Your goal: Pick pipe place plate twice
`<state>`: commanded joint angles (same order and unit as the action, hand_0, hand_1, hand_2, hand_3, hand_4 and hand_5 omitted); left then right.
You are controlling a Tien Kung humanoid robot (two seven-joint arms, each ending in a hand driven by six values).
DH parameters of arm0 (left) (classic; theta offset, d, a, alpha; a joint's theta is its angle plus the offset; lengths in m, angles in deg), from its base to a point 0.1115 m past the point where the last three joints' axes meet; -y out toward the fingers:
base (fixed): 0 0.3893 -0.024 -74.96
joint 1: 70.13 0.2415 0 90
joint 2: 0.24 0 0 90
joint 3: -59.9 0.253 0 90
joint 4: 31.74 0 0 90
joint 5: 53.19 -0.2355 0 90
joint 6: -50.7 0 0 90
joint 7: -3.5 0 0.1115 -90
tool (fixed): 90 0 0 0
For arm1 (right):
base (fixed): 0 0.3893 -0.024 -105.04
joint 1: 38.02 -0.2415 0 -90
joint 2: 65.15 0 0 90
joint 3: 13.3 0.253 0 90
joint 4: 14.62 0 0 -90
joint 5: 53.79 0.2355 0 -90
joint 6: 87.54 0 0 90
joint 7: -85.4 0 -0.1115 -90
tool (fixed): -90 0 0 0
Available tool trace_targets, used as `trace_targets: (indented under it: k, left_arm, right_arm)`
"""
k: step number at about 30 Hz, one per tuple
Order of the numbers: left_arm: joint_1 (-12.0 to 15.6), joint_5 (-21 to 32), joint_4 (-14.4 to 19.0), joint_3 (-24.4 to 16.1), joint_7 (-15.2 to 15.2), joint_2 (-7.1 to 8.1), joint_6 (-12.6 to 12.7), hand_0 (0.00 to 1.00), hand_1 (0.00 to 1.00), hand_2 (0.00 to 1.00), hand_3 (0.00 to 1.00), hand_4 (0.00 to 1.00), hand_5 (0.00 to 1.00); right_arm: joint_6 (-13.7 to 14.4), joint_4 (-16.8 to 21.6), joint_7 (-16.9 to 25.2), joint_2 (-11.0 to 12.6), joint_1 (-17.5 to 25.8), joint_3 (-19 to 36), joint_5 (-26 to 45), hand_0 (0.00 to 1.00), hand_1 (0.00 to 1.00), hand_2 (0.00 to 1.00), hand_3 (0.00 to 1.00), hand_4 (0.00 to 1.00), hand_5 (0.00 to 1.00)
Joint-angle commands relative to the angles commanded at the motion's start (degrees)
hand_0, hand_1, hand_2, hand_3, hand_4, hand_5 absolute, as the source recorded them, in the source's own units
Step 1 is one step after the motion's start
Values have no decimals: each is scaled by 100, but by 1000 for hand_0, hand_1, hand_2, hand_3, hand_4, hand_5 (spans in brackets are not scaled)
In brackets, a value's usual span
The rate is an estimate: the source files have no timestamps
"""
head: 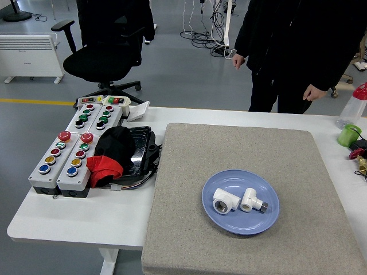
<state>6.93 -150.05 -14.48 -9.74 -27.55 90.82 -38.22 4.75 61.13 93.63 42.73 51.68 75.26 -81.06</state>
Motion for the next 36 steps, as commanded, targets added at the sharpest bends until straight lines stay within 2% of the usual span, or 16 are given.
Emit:
trace_targets:
  k: [11,23,36]
  left_arm:
    - [-4,-302,14,-148,-12,3,-124,655,624,636,567,408,998]
    - [34,-365,27,-151,-12,9,-184,655,624,638,567,409,998]
    - [41,10,4,70,19,25,-81,655,624,636,568,410,998]
  right_arm:
    - [19,-19,89,-91,4,60,-79,774,747,798,781,460,424]
    - [106,-12,102,-125,-1,212,-142,773,744,793,773,463,429]
    - [257,9,79,-157,-24,291,-165,767,738,774,746,458,443]
